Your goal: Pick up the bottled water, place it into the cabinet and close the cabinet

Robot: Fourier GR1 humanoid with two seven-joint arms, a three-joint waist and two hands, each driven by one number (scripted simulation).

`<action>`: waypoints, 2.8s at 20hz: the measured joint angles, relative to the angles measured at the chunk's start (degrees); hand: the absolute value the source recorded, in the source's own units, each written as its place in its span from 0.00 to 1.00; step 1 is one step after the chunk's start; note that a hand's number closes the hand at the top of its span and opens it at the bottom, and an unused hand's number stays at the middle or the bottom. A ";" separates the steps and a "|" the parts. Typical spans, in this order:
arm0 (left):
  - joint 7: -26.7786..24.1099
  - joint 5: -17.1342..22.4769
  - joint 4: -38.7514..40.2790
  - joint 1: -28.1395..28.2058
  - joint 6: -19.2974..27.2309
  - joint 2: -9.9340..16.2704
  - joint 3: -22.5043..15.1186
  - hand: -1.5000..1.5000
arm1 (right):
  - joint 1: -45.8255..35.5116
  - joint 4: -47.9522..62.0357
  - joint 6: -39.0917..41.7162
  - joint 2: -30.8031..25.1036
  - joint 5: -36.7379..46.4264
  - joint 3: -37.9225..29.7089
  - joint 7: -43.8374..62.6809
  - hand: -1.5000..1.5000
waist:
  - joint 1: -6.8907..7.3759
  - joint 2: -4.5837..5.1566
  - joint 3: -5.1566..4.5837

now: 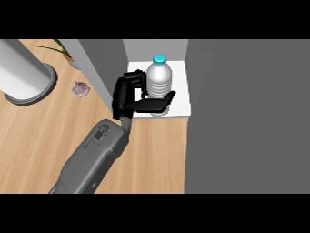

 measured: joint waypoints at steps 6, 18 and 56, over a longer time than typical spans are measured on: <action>-2.41 3.79 10.35 -6.50 -0.40 -0.02 1.74 1.00 | -0.41 0.15 0.50 0.63 -0.85 0.44 0.50 0.00 | -0.59 0.22 -0.02; -9.97 7.34 29.32 -19.78 0.99 0.01 5.50 1.00 | -0.66 0.42 2.08 0.23 -2.36 0.52 0.80 0.00 | -2.08 0.75 -0.04; -22.59 12.84 34.33 -26.35 -4.70 -0.03 5.17 0.00 | -4.66 0.51 1.39 -0.28 -4.45 -0.69 3.68 0.00 | -1.60 0.05 0.00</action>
